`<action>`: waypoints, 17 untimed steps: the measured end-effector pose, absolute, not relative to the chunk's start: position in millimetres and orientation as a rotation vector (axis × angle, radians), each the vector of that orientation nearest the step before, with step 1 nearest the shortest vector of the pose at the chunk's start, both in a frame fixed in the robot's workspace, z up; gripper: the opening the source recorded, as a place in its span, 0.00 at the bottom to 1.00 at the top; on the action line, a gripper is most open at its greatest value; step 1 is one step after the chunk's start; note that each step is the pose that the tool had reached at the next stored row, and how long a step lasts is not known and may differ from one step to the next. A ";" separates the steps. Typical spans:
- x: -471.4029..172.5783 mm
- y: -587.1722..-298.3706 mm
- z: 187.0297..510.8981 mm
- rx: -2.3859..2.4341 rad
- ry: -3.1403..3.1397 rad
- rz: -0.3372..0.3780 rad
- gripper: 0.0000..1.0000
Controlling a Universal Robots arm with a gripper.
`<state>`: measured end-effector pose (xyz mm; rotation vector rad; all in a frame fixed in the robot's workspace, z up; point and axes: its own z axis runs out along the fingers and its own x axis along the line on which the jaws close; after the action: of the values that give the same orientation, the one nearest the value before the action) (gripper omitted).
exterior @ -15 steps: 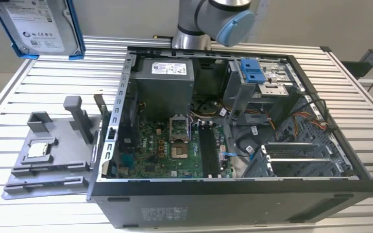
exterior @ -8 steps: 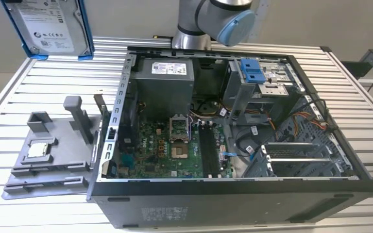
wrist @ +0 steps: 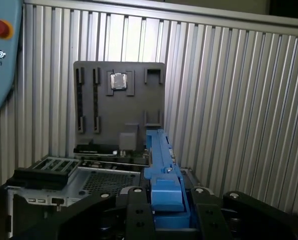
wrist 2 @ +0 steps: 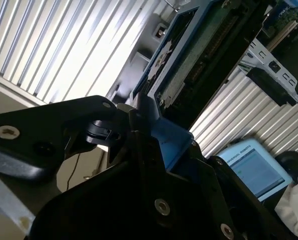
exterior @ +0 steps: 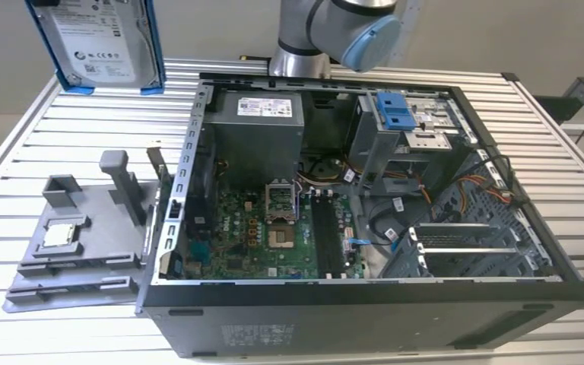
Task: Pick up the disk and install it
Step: 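Pick up the disk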
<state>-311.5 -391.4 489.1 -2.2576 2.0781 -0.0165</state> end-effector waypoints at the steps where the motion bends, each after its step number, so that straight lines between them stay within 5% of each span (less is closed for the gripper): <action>1: -308.7 -391.4 489.1 -2.258 2.078 -0.016 0.00; 17: -242.1 -391.9 488.7 -2.258 2.078 -0.016 0.00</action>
<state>-242.1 -391.9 488.7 -2.2575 2.0782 -0.0163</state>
